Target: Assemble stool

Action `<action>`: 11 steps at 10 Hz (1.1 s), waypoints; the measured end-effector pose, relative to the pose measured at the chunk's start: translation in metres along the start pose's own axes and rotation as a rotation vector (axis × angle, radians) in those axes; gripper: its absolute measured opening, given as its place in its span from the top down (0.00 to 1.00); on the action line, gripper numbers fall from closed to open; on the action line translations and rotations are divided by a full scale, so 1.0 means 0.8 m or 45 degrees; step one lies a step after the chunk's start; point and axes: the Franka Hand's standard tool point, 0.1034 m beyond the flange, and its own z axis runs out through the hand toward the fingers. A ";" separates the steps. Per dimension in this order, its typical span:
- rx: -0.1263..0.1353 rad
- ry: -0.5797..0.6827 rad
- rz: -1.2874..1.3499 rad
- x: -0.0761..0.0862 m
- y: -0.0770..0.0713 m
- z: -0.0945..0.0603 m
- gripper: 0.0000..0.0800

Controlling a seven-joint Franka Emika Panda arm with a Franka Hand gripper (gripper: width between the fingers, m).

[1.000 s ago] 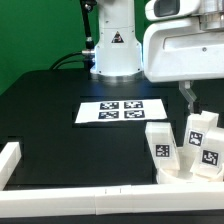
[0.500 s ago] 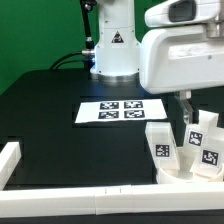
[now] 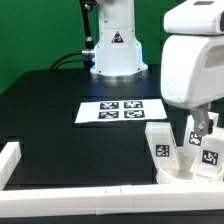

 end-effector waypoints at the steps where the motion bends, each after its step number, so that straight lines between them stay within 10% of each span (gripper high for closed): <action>1: -0.002 -0.013 -0.052 -0.002 0.001 0.002 0.19; 6: 0.024 -0.091 0.047 -0.006 -0.002 0.038 0.21; 9: 0.022 -0.094 0.166 -0.008 -0.002 0.039 0.58; 11: 0.014 -0.096 0.372 -0.008 -0.002 0.040 0.58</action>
Offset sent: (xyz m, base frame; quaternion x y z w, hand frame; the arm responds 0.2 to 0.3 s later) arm -0.0022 0.0159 -0.0353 0.0458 -0.0097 0.0779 0.9959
